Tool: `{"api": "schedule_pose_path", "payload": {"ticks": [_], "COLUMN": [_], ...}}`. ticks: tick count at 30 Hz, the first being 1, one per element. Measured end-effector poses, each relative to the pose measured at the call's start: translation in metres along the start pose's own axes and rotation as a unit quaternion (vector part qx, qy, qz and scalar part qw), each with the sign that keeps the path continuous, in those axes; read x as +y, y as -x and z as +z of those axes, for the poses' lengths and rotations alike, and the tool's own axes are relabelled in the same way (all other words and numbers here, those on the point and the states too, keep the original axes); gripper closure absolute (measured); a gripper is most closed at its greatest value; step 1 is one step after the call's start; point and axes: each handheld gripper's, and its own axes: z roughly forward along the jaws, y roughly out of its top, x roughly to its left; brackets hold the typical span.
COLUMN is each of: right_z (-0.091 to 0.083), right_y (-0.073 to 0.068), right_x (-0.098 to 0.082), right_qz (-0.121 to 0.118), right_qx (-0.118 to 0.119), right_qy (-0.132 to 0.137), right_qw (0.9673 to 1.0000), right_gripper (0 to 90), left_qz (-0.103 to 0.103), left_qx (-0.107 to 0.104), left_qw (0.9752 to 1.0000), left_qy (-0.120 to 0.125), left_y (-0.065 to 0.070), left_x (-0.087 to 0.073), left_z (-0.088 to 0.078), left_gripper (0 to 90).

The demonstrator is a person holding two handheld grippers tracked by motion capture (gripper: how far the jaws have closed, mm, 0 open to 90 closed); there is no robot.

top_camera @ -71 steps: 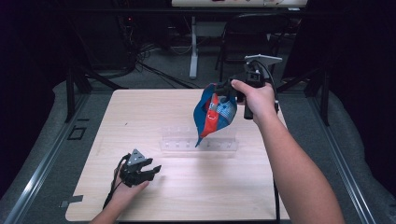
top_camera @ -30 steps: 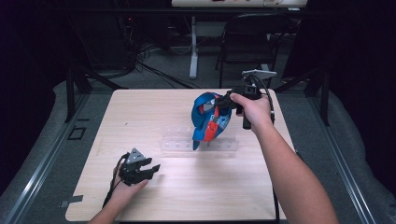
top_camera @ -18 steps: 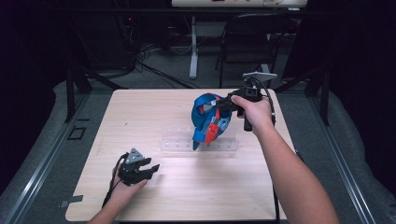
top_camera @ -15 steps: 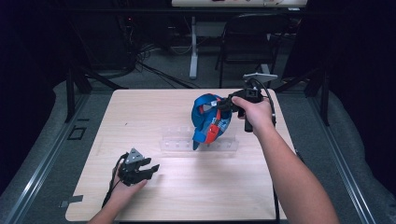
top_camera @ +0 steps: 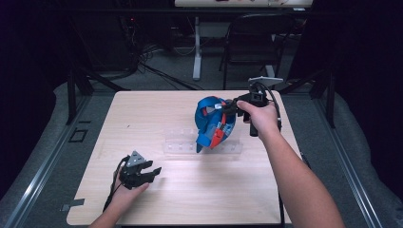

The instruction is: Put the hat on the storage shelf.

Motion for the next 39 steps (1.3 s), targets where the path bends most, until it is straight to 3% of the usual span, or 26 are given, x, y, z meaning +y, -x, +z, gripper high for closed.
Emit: {"api": "schedule_pose_path", "payload": {"ticks": [12,18,31,39], "right_z": [-0.009,-0.012,-0.016,-0.014], "right_y": [0.005,0.014,0.044,0.059], "right_x": [-0.004,-0.012,-0.045,-0.071], "right_qz": [-0.009,-0.021,-0.048,-0.073], "right_qx": [-0.023,-0.046,-0.065,-0.075], "right_qy": [0.01,0.019,0.021,0.009], "right_qw": [0.9996,0.9985,0.9965,0.9945], "right_gripper": [67.0,61.6,55.1,56.6], "left_qz": [-0.001,-0.002,0.001,0.002], "left_qx": [0.001,0.001,0.002,0.004], "left_qw": [1.0,1.0,1.0,1.0], "left_qy": [-0.001,-0.002,-0.004,-0.004], "left_y": [0.0,-0.001,-0.001,-0.001], "left_x": [0.0,0.0,0.0,0.0], "left_z": [0.0,0.0,0.0,0.0], "left_gripper": [51.2,50.9,50.8,50.8]}}
